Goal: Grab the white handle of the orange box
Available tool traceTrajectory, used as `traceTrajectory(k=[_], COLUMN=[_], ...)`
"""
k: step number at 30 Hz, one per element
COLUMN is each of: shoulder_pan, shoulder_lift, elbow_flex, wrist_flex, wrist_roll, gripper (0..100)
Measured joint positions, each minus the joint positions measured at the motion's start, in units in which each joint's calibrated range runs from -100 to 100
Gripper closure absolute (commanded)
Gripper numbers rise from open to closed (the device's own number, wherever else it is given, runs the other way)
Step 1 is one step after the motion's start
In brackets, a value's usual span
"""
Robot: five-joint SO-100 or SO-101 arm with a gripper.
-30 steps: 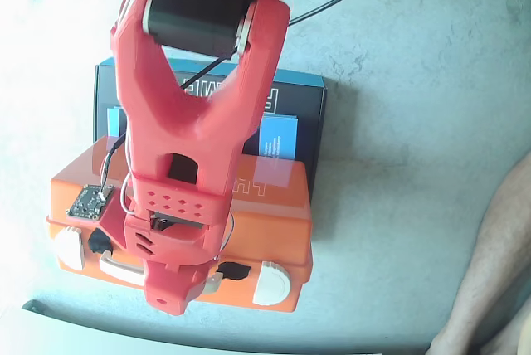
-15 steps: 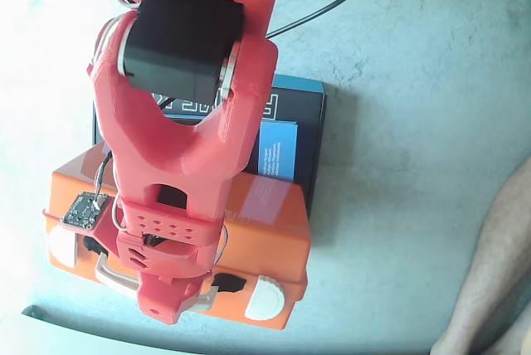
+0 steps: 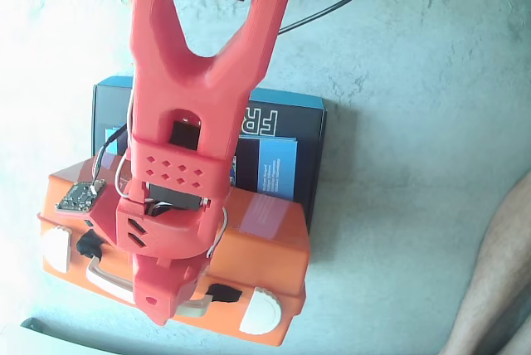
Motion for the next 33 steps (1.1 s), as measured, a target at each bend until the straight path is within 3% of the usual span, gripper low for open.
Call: traceTrajectory(k=[17,33], shoulder_pan=[3.02,2.82], shoulder_lift=[-35.35,-65.81], elbow_flex=[49.95,91.36], wrist_flex=[-0.59,-0.59], wrist_roll=[-0.26,-7.0], gripper=[99,99])
